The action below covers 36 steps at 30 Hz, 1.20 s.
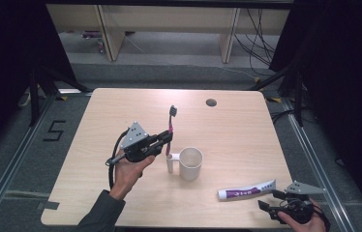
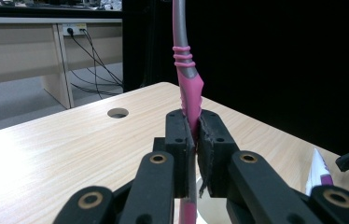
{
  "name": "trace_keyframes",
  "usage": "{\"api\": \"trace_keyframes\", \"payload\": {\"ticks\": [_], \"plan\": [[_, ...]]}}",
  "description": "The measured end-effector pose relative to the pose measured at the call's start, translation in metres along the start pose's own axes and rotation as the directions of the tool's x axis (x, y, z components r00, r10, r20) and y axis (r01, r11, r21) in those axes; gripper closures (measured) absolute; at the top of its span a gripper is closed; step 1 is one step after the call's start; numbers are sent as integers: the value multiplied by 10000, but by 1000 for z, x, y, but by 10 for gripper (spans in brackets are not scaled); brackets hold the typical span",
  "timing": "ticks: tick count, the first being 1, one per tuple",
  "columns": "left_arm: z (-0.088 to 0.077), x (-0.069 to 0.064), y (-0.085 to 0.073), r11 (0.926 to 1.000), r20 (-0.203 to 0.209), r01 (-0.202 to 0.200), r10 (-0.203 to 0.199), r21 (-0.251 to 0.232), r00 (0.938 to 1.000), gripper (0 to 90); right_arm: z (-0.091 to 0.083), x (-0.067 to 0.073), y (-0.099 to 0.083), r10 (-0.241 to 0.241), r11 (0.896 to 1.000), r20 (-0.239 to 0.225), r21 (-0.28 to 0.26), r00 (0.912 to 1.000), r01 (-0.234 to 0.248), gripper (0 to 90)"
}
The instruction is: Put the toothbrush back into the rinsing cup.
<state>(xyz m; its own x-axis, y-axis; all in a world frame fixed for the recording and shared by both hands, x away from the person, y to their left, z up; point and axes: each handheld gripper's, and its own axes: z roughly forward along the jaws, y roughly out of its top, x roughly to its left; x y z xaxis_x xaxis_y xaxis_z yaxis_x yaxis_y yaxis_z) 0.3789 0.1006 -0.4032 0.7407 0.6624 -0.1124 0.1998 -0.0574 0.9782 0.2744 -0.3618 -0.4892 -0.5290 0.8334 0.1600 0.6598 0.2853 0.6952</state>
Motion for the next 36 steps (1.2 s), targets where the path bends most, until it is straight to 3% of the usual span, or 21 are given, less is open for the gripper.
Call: {"api": "trace_keyframes", "payload": {"ticks": [7,26,27,31,32,36], "plan": [[4,-1,-5,10000,-31,82,-82,-15,10000,824,0,0,0,50,10000,-1,6,10000,-50,248],[13,1,-27,9987,12,88,-89,508,10000,822,-2,1,0,87,9999,81,59,9999,-88,249],[14,1,-28,9987,21,76,-77,504,10000,822,-1,3,0,343,9994,-24,106,9994,-343,248],[13,0,-31,9986,34,74,-76,527,10000,820,-2,3,0,426,9990,-54,161,9991,-425,248],[13,0,-31,9986,34,74,-76,527,10000,820,-1,2,0,173,9998,4,64,9998,-173,248],[12,0,-34,9984,20,61,-62,567,10000,818,-2,1,1,70,9999,-12,127,10000,-70,248]]}}
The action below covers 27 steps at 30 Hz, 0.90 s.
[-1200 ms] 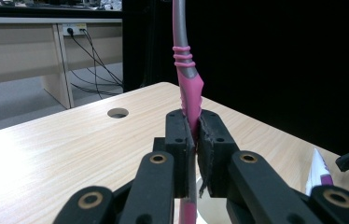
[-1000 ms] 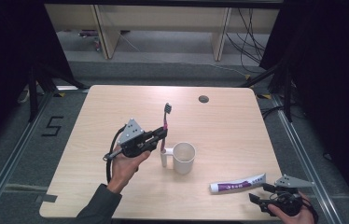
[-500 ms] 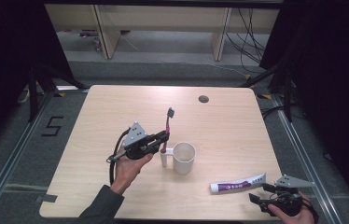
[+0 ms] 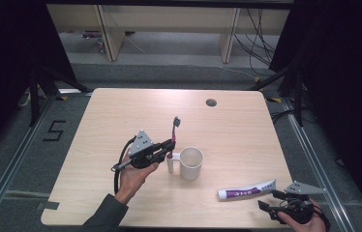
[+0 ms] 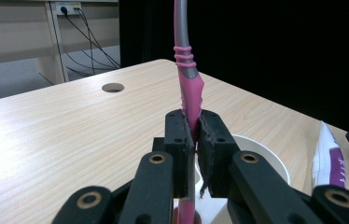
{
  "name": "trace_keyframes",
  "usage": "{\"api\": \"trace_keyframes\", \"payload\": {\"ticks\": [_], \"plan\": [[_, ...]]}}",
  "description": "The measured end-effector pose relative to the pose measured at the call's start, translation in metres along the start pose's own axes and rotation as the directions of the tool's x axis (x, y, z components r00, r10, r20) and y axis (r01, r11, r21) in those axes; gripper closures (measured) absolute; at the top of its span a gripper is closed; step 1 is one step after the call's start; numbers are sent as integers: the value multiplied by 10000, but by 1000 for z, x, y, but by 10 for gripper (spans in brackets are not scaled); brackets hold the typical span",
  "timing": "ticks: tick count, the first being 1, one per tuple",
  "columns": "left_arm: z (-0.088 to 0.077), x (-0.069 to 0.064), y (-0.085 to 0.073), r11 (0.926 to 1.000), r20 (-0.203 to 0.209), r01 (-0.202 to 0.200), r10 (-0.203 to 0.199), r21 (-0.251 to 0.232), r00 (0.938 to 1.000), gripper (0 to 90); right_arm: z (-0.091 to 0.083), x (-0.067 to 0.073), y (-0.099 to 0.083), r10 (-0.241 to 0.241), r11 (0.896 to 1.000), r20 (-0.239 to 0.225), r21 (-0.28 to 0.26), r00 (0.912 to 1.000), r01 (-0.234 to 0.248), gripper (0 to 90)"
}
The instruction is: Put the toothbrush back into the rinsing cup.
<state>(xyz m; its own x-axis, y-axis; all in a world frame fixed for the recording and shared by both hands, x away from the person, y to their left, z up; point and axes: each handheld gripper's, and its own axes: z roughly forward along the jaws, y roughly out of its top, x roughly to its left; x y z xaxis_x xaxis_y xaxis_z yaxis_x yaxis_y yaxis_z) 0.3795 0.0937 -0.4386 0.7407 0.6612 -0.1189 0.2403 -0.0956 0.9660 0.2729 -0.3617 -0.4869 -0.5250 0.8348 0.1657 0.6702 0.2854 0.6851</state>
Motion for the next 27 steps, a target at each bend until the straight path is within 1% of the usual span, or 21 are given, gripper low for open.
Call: {"api": "trace_keyframes", "payload": {"ticks": [3,5,9,11,12,13,14,16,18,20,23,27], "plan": [[-1,0,-4,9999,19,42,-42,101,10000,817,1,0,0,-142,9998,-28,-108,9999,142,248],[-1,0,-6,9999,55,11,-12,120,10000,816,1,0,0,-57,10000,-6,-50,10000,57,248],[-2,0,-10,9995,100,-19,16,302,9999,812,1,0,0,-122,9999,-31,-69,9999,122,248],[-2,-1,-13,9990,62,-65,63,444,10000,807,1,0,0,-70,10000,3,-29,10000,70,248],[-2,-1,-15,9991,114,-84,79,419,9999,803,1,0,0,-68,10000,4,-30,10000,68,249],[-2,-2,-15,9984,61,-117,114,545,9999,802,1,0,0,-69,10000,6,-33,10000,69,248],[-2,-2,-17,9984,72,-88,84,563,9999,803,1,0,0,-62,10000,6,-31,10000,62,248],[-3,-2,-18,9982,72,-111,107,592,9999,802,1,0,0,-66,10000,8,-27,10000,66,248],[-2,-1,-19,9987,155,-58,50,516,9999,798,1,1,0,-44,10000,22,-21,10000,44,248],[-3,-2,-20,9979,57,-94,91,640,9999,794,1,0,0,-65,10000,2,-21,10000,65,248],[-3,-2,-21,9972,62,-158,154,732,9999,784,1,1,0,-45,10000,10,-6,10000,45,248],[-2,-3,-22,9969,93,-121,114,774,9999,776,1,1,0,-51,10000,33,5,10000,51,248]]}}
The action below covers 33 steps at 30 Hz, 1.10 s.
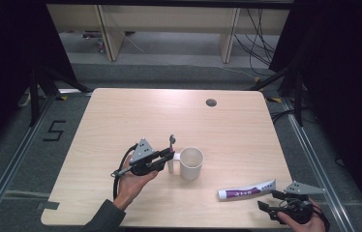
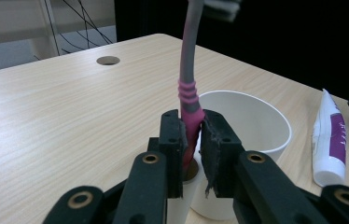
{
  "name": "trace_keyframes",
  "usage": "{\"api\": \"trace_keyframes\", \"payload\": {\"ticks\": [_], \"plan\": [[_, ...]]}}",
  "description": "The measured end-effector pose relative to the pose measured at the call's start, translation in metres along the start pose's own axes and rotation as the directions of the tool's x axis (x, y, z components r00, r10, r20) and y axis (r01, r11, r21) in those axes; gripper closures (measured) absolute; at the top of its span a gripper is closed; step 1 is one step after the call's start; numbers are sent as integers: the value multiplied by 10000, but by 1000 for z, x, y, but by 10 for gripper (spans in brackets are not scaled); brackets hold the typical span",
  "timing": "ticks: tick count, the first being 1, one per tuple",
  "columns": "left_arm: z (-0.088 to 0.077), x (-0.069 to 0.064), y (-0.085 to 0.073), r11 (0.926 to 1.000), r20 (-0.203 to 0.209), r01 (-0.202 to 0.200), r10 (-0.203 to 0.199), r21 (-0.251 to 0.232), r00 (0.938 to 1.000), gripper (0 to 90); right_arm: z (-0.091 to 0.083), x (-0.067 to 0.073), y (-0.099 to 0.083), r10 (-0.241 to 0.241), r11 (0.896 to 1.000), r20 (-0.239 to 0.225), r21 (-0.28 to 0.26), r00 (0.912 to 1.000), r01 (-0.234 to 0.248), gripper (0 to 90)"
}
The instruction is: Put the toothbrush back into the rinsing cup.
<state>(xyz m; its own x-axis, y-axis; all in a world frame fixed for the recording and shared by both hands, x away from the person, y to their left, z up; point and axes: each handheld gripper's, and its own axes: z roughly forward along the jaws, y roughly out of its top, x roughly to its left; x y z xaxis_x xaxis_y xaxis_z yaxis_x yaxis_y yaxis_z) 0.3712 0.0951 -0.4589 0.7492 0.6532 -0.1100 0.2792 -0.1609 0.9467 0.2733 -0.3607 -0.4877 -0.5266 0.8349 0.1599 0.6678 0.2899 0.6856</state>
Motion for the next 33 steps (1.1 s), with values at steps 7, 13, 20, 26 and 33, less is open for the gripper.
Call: {"api": "trace_keyframes", "payload": {"ticks": [7,13,20,26,33], "plan": [[-2,-2,3,9996,-233,-271,269,-45,9994,530,0,0,0,-11,10000,-42,-25,10000,11,248],[-8,-5,10,9998,-393,-132,127,-119,9991,369,0,0,0,0,10000,-40,-53,10000,0,248],[-14,-6,11,10000,-376,-30,27,-71,9993,316,-1,0,0,4,10000,-37,-53,10000,-4,248],[-21,-8,6,9999,-280,81,-78,99,9996,297,0,0,0,9,9999,25,-128,10000,-9,248],[-30,-9,-2,9988,-234,138,-127,474,9996,271,0,2,1,237,9996,-113,-128,9997,-238,248]]}}
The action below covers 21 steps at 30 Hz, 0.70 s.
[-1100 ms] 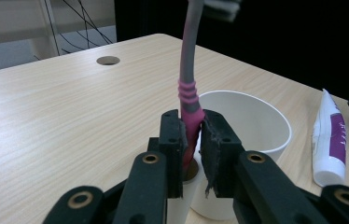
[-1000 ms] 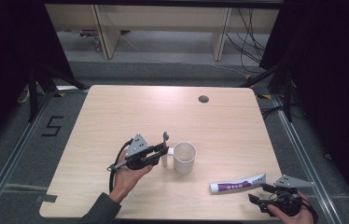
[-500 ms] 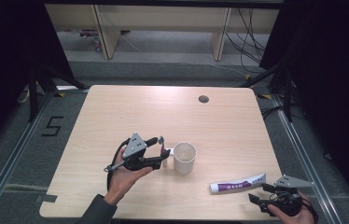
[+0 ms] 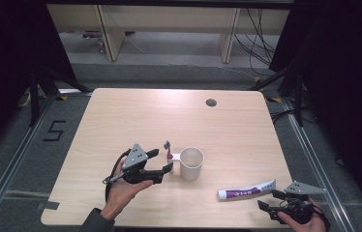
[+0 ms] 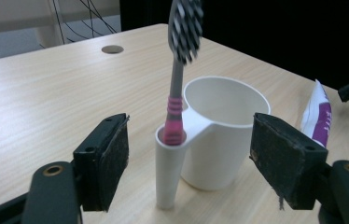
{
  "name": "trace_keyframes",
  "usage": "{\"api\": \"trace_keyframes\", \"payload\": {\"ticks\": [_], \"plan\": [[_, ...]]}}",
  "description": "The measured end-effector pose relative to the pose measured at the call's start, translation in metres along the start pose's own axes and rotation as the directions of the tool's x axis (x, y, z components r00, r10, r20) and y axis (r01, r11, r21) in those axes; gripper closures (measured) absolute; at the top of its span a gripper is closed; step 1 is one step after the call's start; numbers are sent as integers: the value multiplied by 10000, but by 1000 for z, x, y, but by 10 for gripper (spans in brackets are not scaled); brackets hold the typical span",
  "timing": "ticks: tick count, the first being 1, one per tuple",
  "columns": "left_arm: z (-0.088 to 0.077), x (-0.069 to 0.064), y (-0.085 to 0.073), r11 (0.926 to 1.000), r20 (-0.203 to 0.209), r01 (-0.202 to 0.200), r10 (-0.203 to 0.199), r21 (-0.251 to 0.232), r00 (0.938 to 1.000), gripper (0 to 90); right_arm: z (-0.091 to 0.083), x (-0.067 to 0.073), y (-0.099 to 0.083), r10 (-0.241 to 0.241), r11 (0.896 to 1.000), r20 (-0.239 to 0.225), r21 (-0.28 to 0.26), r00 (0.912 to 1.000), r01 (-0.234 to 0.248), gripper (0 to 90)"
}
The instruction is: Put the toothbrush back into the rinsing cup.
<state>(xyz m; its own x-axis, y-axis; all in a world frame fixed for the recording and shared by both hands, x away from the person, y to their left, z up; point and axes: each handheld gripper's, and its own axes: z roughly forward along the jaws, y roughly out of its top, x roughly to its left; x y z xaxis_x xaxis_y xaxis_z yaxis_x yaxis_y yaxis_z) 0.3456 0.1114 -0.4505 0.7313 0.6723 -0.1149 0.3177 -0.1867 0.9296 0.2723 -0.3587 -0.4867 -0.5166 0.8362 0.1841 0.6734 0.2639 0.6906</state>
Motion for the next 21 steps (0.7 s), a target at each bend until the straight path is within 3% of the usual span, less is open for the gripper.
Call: {"api": "trace_keyframes", "payload": {"ticks": [2,3,4,9,10,15,16,17,18,20,21], "plan": [[-1,0,-2,10000,-10,39,-39,61,10000,269,0,0,0,8,10000,-1,-1,10000,-8,248],[-3,0,-5,9997,39,155,-156,187,9999,264,0,-2,0,-307,9995,105,-80,9995,308,248],[-4,0,-7,9994,72,165,-167,288,9998,261,0,0,0,-4,10000,10,-4,10000,4,248],[-8,-1,-16,9985,170,270,-279,483,9995,255,-1,0,0,-21,10000,7,-18,10000,21,249],[-9,-1,-18,9977,109,236,-244,636,9996,254,-1,-2,1,-220,9997,-4,-88,9998,220,249],[-13,-2,-28,9938,120,272,-287,1075,9995,248,-3,1,0,-19,10000,-31,-54,10000,19,249],[-13,-2,-30,9931,196,320,-344,1127,9992,247,-3,-1,0,-260,9996,81,-104,9996,260,249],[-14,-2,-32,9919,160,283,-305,1242,9994,245,-3,-1,0,-245,9996,72,-109,9997,246,250],[-14,-3,-36,9891,234,294,-332,1442,9992,242,-4,2,-1,158,9999,-140,-2,9998,-158,252],[-15,-4,-38,9883,152,329,-356,1489,9993,241,-4,2,-1,242,9997,-173,50,9996,-241,252],[-15,-4,-40,9870,161,299,-329,1579,9993,241,-4,0,-1,-171,9998,-30,-90,9998,171,252]]}}
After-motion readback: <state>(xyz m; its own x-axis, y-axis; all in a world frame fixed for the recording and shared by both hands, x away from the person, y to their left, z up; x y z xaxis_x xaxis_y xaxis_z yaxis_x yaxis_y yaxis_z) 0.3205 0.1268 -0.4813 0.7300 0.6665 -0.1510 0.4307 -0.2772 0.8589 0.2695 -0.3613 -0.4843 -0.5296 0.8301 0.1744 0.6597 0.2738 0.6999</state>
